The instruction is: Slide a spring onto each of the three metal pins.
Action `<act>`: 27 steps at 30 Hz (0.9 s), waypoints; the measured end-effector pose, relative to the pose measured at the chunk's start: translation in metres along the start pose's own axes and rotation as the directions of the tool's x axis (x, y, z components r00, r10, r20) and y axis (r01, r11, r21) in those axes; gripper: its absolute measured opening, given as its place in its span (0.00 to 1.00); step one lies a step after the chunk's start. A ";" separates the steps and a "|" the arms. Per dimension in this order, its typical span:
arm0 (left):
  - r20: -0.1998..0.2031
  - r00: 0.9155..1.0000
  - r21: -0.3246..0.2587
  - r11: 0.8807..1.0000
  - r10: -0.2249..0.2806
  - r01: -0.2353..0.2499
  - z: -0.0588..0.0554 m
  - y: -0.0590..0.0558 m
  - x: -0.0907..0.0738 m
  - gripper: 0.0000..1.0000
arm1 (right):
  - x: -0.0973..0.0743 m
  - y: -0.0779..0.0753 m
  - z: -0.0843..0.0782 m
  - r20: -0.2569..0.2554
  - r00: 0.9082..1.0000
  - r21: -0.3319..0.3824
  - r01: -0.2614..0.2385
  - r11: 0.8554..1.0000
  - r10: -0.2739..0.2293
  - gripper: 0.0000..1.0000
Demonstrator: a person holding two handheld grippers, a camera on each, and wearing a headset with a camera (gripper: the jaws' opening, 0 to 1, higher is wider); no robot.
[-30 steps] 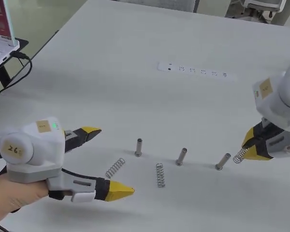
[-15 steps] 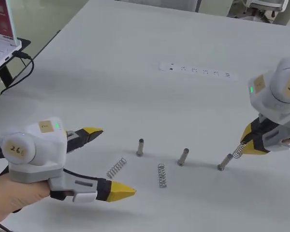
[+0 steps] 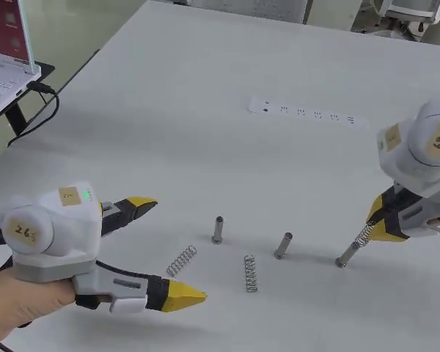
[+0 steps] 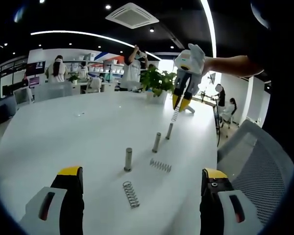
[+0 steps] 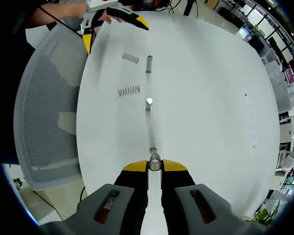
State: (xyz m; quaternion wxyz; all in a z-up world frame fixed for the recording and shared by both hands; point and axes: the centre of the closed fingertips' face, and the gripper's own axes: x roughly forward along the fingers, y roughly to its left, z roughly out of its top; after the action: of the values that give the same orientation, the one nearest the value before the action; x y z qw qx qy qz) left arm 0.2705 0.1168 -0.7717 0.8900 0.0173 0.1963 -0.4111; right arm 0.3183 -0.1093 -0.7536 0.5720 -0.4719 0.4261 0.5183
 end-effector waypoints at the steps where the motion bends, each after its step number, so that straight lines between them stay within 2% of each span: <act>1: 0.000 1.000 0.001 1.000 0.001 -0.001 0.000 0.000 0.000 0.98 | 0.000 0.000 0.000 -0.001 1.000 -0.001 -0.001 1.000 0.001 0.06; 27: -0.004 1.000 -0.013 1.000 0.007 -0.007 -0.003 0.002 -0.004 0.98 | 0.012 -0.002 0.000 0.007 1.000 0.004 0.004 1.000 -0.004 0.06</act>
State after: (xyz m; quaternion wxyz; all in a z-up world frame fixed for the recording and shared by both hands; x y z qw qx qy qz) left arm 0.2687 0.1211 -0.7729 0.8911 0.0129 0.2007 -0.4067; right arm 0.3216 -0.1073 -0.7655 0.5753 -0.4697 0.4242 0.5182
